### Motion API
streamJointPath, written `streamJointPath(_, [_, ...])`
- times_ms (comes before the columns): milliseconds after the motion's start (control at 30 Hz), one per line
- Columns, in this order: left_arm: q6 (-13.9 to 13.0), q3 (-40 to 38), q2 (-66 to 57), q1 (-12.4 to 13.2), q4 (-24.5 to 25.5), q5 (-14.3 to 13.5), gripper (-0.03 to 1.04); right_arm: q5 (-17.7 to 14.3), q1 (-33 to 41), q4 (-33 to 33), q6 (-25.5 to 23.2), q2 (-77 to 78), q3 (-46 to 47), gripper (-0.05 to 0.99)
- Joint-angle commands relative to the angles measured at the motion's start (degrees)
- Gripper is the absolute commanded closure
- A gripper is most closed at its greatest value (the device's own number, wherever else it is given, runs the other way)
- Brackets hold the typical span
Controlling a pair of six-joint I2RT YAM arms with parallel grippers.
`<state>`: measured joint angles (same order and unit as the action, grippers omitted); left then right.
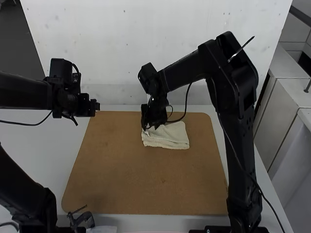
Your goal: Fold the towel.
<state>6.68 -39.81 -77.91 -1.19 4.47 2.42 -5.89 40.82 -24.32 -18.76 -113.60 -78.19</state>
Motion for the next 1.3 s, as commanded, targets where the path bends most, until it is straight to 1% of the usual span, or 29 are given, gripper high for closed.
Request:
streamJointPath(0, [-0.61, 0.96, 2.94, -0.39, -0.51, 0.22, 0.04, -0.44, -3.64, 0.15, 1.01, 8.04, -0.38, 0.03])
streamJointPath(33, [-0.70, 0.96, 3.20, -0.48, -0.51, 0.13, 0.04, -0.44, -4.87, 0.32, 1.10, 9.36, 0.23, -0.04])
streamJointPath(100, [-0.70, 0.96, 3.47, -0.65, -0.51, 0.13, 0.04, -0.53, -7.33, 0.76, 1.71, 11.56, 1.64, -0.04])
streamJointPath(233, [-0.61, 0.96, 3.73, -1.01, -0.60, 0.05, 0.04, -0.53, -13.04, 3.93, 3.38, 15.69, 6.30, -0.04])
streamJointPath(367, [-0.61, 0.96, 4.08, -1.45, -0.51, -0.13, 0.04, -0.44, -19.02, 9.46, 5.93, 20.17, 13.33, -0.04])
streamJointPath(467, [-0.88, 1.23, 4.43, -1.62, -0.51, -1.10, 0.04, -0.35, -23.42, 14.03, 7.43, 25.01, 19.31, -0.04])
streamJointPath(667, [-1.84, 1.93, 6.89, -1.36, -0.60, -1.80, 0.04, -0.26, -29.83, 19.48, 9.54, 38.19, 29.59, -0.04])
streamJointPath(733, [-1.84, 2.20, 7.60, -1.36, -0.60, -1.80, 0.04, 0.18, -31.33, 20.36, 9.80, 42.59, 32.40, -0.04])
streamJointPath(867, [-1.93, 3.07, 8.83, -1.53, -0.69, -1.80, 0.04, 0.18, -31.68, 21.68, 10.06, 53.04, 38.73, -0.04])
streamJointPath(1000, [-2.63, 5.18, 13.22, -1.62, -1.39, -1.89, 0.04, -0.44, -33.00, 23.00, 10.06, 66.32, 45.94, -0.04])
streamJointPath(1033, [-2.63, 5.80, 14.10, -1.71, -2.18, -1.89, 0.04, -0.44, -33.96, 23.09, 10.33, 69.30, 47.43, -0.04])
streamJointPath(1267, [-2.55, 6.68, 17.53, -2.59, -2.36, -2.85, 0.05, -0.17, -38.62, 24.23, 12.17, 85.39, 56.22, -0.04])
